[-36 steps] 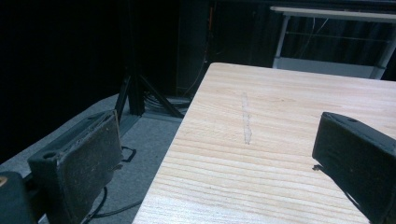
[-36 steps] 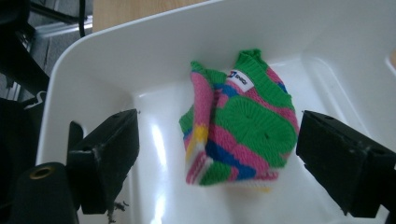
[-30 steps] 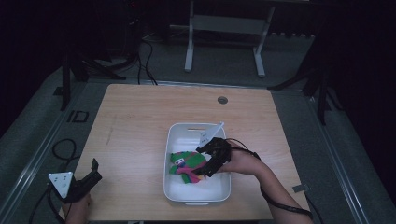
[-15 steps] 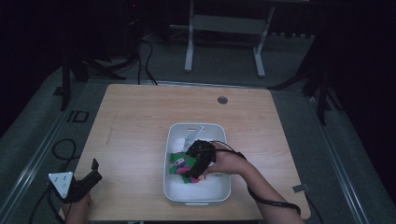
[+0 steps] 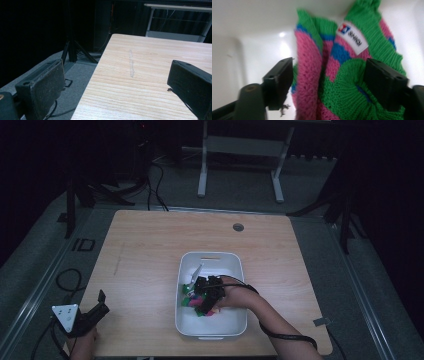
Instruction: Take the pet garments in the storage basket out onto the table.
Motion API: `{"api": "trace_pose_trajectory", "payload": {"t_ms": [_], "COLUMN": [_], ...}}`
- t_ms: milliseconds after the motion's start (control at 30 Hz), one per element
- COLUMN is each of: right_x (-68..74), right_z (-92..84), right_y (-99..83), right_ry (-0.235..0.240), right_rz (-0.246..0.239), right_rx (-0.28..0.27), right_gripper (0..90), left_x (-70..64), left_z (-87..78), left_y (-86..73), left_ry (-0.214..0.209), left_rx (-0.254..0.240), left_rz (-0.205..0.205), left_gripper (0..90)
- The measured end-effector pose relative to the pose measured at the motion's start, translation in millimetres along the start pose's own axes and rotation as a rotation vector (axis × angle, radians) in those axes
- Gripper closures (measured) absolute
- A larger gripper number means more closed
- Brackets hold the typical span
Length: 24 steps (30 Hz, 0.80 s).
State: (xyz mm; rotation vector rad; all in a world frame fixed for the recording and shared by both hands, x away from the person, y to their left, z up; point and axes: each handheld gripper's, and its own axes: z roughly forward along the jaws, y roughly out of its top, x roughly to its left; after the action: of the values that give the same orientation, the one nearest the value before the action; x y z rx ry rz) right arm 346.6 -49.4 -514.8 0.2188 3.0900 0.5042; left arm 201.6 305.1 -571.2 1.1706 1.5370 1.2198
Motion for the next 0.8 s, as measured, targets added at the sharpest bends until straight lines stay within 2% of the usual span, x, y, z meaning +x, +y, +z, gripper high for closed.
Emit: {"api": "trace_pose_trajectory", "payload": {"t_ms": [67, 100, 167, 200, 267, 333, 367, 400, 533, 600, 633, 767, 800], "right_x": [2.3, 4.6, 6.1, 8.7, 8.9, 9.4, 9.0, 9.0, 8.8, 7.4, 7.4, 5.7, 5.7], "right_z": [4.4, 6.2, 7.1, 8.2, 8.0, 7.4, 6.1, 6.1, -2.5, -16.8, -16.8, -46.5, -46.5], "right_y": [0.8, 0.9, 0.9, 1.2, 1.3, 1.3, 1.8, 1.8, 0.5, -2.2, -2.2, -5.3, -5.3], "right_ry": [-0.024, -0.048, -0.061, -0.092, -0.1, -0.117, -0.139, -0.139, -0.141, -0.12, -0.12, -0.133, -0.133], "right_rz": [-0.023, -0.051, -0.062, -0.084, -0.088, -0.093, -0.089, -0.089, -0.097, -0.087, -0.087, -0.081, -0.081], "right_rx": [0.032, 0.049, 0.056, 0.061, 0.063, 0.06, 0.059, 0.059, 0.029, -0.011, -0.011, -0.075, -0.075], "right_gripper": [31.9, 34.1, 36.2, 40.3, 43.2, 52.0, 61.4, 61.4, 66.9, 67.3, 67.3, 67.4, 67.4], "left_x": [0.1, 0.1, 0.1, 0.1, 0.1, 0.2, 0.1, 0.1, 0.3, 0.2, 0.2, 0.0, 0.0], "left_z": [0.0, 0.0, 0.0, -0.1, 0.0, 0.0, 0.0, 0.0, 0.2, 0.2, 0.2, 0.0, 0.0], "left_y": [0.0, 0.0, 0.0, 0.0, 0.0, 0.0, 0.0, 0.0, 0.0, 0.0, 0.0, 0.0, 0.0], "left_ry": [-0.001, -0.001, 0.0, -0.001, -0.001, -0.001, -0.001, -0.001, -0.001, -0.001, -0.001, 0.001, 0.001], "left_rx": [-0.001, -0.001, -0.001, 0.0, 0.0, 0.0, 0.0, 0.0, 0.0, 0.0, 0.0, 0.0, 0.0], "left_rz": [-0.001, -0.001, 0.0, 0.001, 0.0, 0.0, 0.0, 0.001, -0.005, -0.002, -0.002, 0.001, 0.001], "left_gripper": [1.9, 1.9, 1.9, 1.9, 1.9, 1.9, 1.9, 1.9, 1.9, 1.9, 1.9, 1.9, 1.9]}}
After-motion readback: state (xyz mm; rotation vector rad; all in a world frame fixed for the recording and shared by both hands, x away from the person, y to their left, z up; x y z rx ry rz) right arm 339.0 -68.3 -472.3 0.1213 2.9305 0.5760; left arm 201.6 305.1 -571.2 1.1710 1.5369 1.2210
